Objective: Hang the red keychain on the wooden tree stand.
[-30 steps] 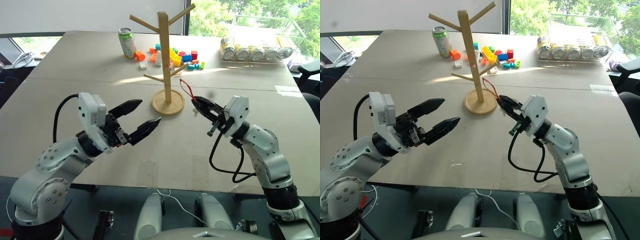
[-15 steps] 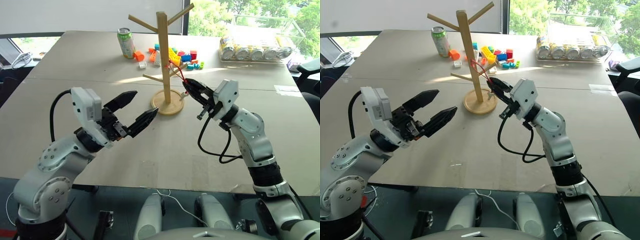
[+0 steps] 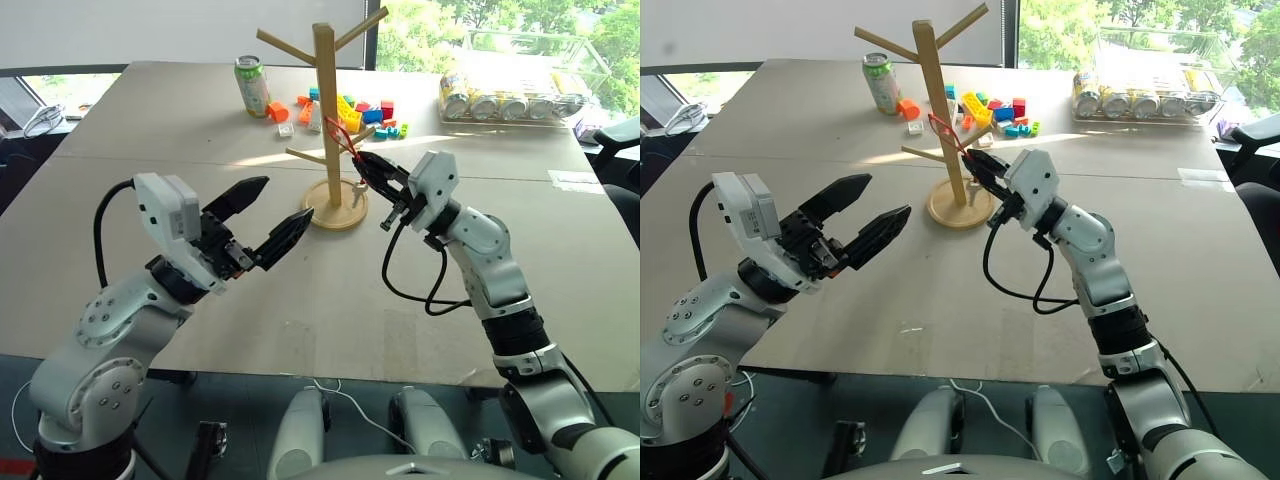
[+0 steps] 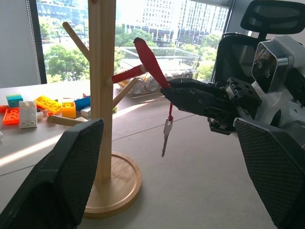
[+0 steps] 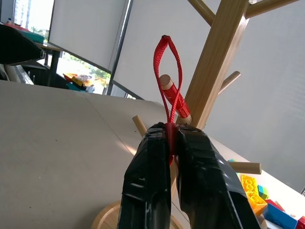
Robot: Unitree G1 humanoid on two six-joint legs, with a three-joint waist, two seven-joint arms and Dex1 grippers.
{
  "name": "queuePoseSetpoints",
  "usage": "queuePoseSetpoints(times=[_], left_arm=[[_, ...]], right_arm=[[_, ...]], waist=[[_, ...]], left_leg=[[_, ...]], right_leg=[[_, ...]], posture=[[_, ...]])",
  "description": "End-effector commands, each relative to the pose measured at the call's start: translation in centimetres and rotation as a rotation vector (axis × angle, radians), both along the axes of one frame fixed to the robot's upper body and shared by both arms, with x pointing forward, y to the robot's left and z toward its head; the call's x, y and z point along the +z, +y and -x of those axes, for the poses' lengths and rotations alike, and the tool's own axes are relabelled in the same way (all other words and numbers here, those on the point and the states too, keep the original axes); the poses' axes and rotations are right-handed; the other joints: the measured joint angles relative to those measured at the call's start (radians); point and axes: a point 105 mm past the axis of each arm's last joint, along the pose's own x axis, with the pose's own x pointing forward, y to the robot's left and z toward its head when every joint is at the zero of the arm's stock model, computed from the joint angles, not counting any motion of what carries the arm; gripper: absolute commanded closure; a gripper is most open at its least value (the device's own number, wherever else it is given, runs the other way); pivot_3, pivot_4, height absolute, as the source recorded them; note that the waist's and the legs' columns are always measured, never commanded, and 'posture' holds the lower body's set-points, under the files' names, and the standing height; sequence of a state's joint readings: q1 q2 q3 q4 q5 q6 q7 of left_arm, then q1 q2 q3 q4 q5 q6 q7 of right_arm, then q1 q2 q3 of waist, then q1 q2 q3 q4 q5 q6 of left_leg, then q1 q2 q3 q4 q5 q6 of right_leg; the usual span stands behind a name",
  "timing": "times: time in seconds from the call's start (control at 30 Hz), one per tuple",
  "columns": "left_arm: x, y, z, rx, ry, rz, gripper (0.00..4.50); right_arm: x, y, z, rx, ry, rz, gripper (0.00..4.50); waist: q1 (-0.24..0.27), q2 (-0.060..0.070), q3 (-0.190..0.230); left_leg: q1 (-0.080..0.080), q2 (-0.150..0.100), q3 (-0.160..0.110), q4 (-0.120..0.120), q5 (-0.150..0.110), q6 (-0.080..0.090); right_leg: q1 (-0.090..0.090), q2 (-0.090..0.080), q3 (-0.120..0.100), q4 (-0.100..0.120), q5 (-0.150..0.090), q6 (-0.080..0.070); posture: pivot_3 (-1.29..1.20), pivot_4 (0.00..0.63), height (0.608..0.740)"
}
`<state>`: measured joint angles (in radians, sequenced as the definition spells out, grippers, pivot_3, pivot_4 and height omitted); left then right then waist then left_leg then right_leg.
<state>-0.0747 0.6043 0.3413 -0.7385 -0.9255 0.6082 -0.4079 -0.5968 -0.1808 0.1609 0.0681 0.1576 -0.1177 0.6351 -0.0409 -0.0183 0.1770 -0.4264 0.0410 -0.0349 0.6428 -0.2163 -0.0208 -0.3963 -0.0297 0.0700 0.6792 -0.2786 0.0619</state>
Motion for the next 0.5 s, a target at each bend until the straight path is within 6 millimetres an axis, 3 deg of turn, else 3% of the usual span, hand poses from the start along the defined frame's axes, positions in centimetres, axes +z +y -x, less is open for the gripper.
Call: queuePoseSetpoints(times=[0.03, 0.5], left_arm=[[0.94, -0.62, 0.85, -0.012, -0.059, -0.015, 0.00], [1.30, -0.71, 0.52, -0.008, -0.069, -0.003, 0.00]], right_arm=[[0.87, 0.11, -0.02, 0.005, -0.036, -0.008, 4.42], [-0.08, 0.19, -0.89, -0.009, 0.035, 0.021, 4.42]], waist=[[0.000, 0.000, 0.000], [0.000, 0.000, 0.000]], left_leg=[[0.000, 0.000, 0.000, 0.000, 0.000, 0.000], [0.000, 0.000, 0.000, 0.000, 0.000, 0.000]], right_leg=[[0.000, 0.000, 0.000, 0.000, 0.000, 0.000], [0.000, 0.000, 0.000, 0.000, 0.000, 0.000]], posture=[[0.00, 0.150, 0.740], [0.00, 0.150, 0.740]])
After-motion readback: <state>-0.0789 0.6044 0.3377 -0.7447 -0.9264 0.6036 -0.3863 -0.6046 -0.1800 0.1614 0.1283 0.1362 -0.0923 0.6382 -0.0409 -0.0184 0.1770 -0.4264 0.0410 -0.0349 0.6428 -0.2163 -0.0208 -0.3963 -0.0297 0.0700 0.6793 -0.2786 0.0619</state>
